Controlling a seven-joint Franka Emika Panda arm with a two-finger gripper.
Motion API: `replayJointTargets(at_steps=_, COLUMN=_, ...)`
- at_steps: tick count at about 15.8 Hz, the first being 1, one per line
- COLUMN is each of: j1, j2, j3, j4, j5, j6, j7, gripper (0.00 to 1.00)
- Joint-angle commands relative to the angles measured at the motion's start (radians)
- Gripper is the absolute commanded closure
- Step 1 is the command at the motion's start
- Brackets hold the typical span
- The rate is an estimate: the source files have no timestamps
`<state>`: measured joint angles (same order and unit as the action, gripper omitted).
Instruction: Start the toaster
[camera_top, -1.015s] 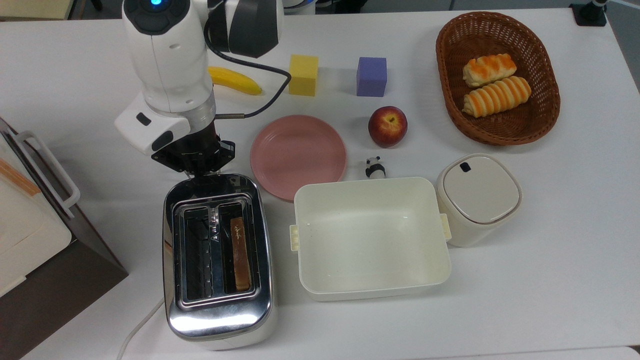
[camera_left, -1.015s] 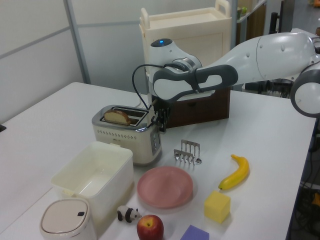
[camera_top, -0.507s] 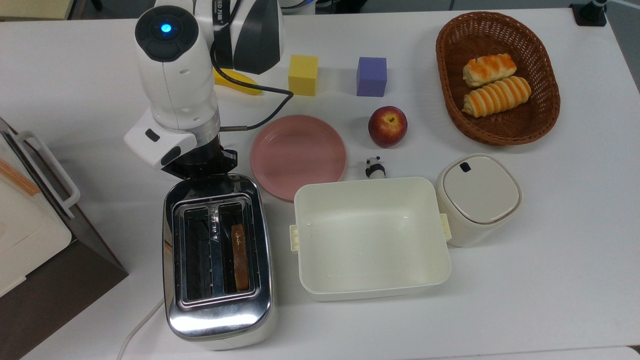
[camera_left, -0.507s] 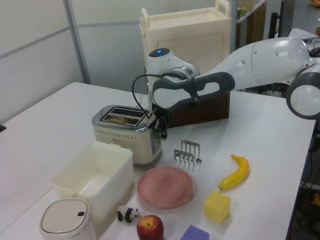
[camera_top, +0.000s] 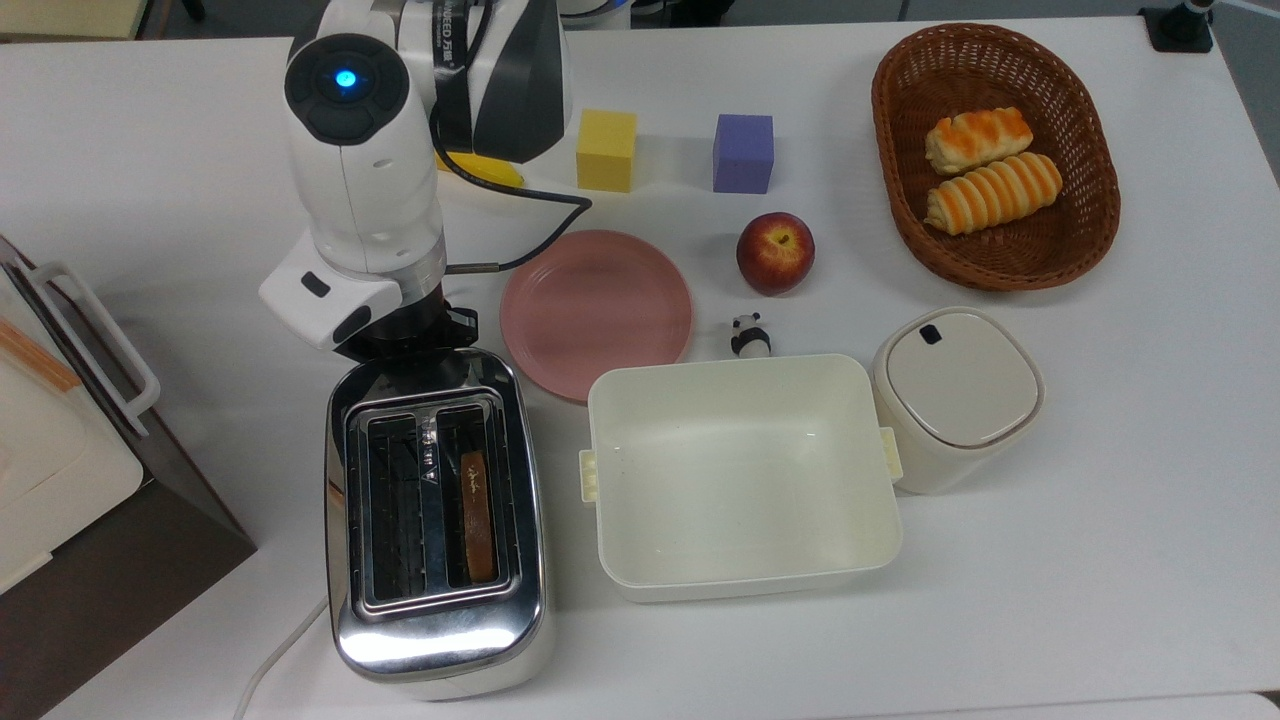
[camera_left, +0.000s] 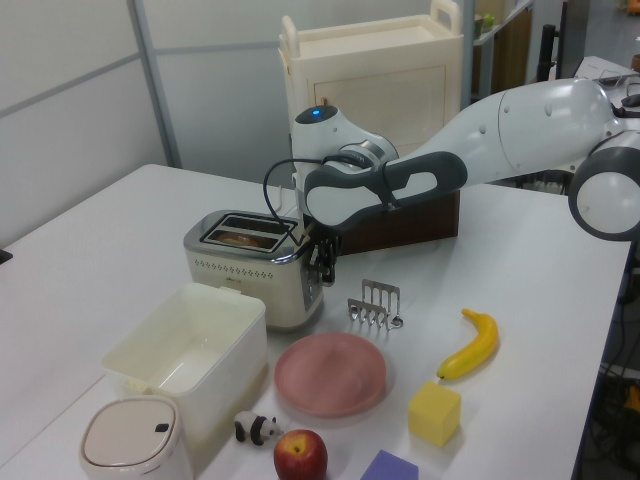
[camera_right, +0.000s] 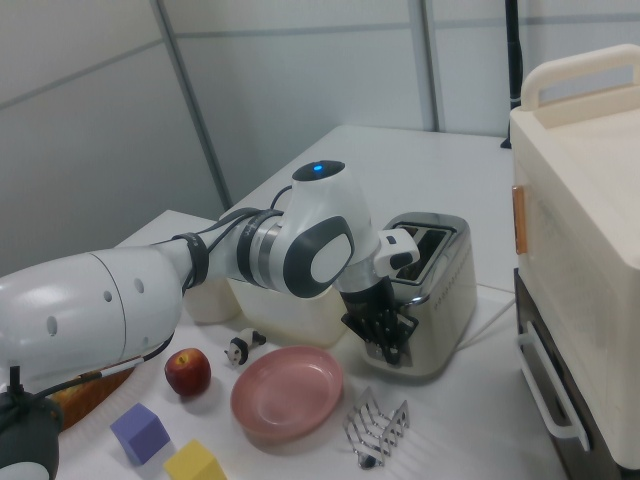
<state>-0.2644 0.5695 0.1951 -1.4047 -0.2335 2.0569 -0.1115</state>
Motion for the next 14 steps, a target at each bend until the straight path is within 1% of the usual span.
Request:
replayJointTargets(at_steps=1, j1=0.002, j2=0.013, j3=-0.008, j4=-0.033, j5=-0.029, j6=0.055, j7=0.012, gripper=1.00)
replayJointTargets(at_steps=11, j1=0.001, j2=0.006, j3=-0.008, j4=-0.031, j5=-0.027, j6=0.048, j7=0.018, gripper=1.00)
replayJointTargets(at_steps=12, j1=0.001, j2=-0.003, j3=-0.008, j4=-0.031, j5=-0.024, j6=0.042, j7=0.021, gripper=0.97)
replayJointTargets(at_steps=13, j1=-0.001, j2=-0.025, j3=-0.008, j4=-0.033, j5=-0.021, j6=0.036, j7=0.022, gripper=0.89)
replayJointTargets(at_steps=14, j1=-0.003, j2=-0.043, j3=-0.008, j4=-0.033, j5=-0.021, j6=0.010, j7=0.023, gripper=0.89)
